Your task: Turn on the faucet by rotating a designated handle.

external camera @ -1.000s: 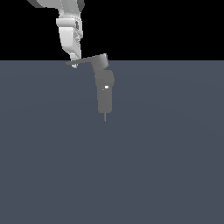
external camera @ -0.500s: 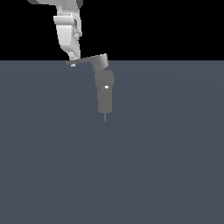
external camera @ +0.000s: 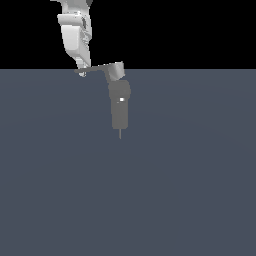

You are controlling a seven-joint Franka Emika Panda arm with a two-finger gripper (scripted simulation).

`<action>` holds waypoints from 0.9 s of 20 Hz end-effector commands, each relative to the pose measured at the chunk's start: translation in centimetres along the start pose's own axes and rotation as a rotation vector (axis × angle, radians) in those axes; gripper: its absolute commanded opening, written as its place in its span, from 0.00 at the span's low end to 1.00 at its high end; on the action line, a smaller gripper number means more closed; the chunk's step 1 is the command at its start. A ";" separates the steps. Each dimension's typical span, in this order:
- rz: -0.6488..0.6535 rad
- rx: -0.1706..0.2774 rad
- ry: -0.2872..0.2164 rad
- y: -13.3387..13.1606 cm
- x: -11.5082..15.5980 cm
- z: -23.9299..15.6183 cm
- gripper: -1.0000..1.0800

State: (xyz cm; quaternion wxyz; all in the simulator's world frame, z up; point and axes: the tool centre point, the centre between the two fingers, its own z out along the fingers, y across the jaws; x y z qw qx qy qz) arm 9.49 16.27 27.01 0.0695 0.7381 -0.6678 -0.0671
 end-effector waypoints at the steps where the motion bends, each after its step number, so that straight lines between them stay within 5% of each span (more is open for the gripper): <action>1: 0.003 -0.005 0.001 0.7 0.2 0.0 0.00; 18: 0.004 -0.004 0.001 4.5 0.1 0.0 0.00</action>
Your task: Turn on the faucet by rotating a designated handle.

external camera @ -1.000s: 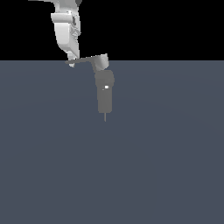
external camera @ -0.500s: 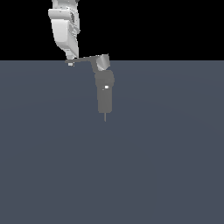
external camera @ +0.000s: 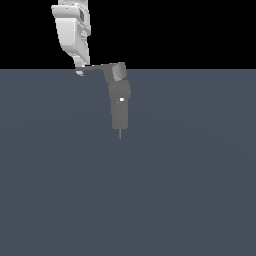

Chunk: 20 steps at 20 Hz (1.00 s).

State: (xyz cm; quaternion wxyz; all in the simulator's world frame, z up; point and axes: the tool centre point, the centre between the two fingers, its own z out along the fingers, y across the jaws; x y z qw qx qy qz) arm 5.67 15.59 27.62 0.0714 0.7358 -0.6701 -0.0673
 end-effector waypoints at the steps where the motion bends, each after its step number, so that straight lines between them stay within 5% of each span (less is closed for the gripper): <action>1: -0.003 -0.001 0.000 0.8 -0.2 -0.2 0.00; 20: 0.000 -0.004 0.003 4.5 2.2 0.1 0.00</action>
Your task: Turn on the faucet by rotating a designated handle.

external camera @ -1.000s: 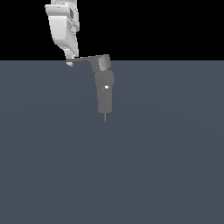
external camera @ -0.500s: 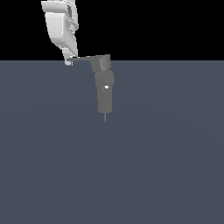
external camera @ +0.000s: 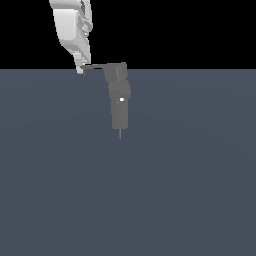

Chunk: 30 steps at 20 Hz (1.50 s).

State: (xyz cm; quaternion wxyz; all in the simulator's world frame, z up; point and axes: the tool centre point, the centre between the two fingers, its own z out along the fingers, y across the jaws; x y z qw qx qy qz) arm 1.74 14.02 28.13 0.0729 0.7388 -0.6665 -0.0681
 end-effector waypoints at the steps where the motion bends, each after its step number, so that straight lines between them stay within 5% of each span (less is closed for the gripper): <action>1: 0.010 -0.001 0.001 0.7 1.2 -0.2 0.00; 21: 0.007 0.002 -0.001 6.0 5.6 -0.5 0.00; 23: -0.006 -0.006 0.001 5.8 4.5 0.0 0.00; 30: 0.000 -0.002 0.000 6.1 9.8 -0.2 0.00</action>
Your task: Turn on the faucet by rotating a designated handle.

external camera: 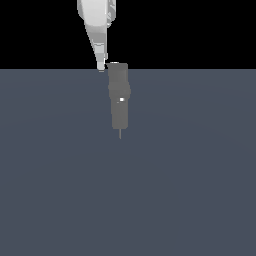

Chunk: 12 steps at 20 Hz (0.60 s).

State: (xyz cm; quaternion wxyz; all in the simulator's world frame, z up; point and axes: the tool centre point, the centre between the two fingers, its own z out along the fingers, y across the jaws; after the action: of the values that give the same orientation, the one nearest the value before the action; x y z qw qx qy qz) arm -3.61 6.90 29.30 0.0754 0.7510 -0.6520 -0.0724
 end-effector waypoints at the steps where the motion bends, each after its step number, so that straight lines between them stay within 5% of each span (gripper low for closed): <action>1: 0.038 0.008 -0.001 0.1 4.0 -0.3 0.00; 9: 0.045 0.012 -0.002 0.6 9.6 -0.5 0.00; 12: 0.007 0.001 -0.001 0.1 7.1 -0.1 0.00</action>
State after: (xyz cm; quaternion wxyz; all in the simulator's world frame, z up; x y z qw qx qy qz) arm -2.88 -0.01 29.33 0.0745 0.7485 -0.6549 -0.0727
